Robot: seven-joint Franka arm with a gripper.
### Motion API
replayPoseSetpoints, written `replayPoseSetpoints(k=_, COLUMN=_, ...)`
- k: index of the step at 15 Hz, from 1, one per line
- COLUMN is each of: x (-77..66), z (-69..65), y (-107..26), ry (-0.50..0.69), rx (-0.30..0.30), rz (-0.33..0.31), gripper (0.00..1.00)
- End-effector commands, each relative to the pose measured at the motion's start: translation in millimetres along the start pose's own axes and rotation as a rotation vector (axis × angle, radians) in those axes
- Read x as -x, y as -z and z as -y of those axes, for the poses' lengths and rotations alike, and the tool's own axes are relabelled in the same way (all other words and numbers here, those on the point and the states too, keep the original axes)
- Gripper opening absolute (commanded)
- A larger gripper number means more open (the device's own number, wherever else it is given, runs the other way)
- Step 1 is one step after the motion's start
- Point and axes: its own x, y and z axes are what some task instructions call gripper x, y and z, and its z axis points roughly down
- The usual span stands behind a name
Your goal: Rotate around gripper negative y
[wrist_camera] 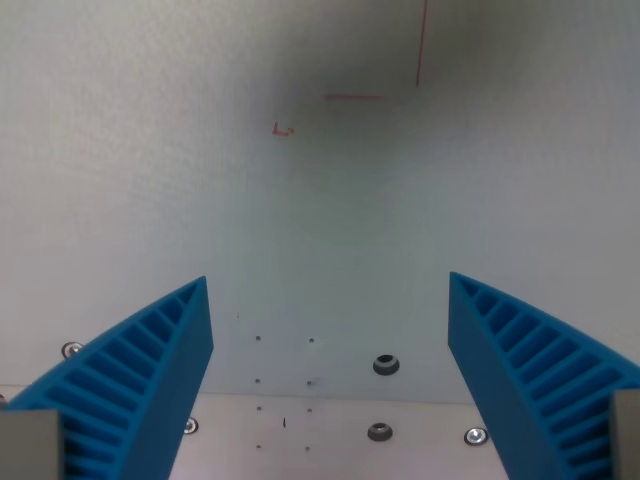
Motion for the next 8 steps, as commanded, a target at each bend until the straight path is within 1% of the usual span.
replayPoseSetpoints(k=1, x=-8.3, z=-1.1, y=6.3, ry=-0.002, rx=0.007, rz=0.199, gripper=1.0)
replayPoseSetpoints(k=8, x=-8.3, z=-1.1, y=6.3, ry=-0.002, rx=0.007, rz=0.281, gripper=1.0)
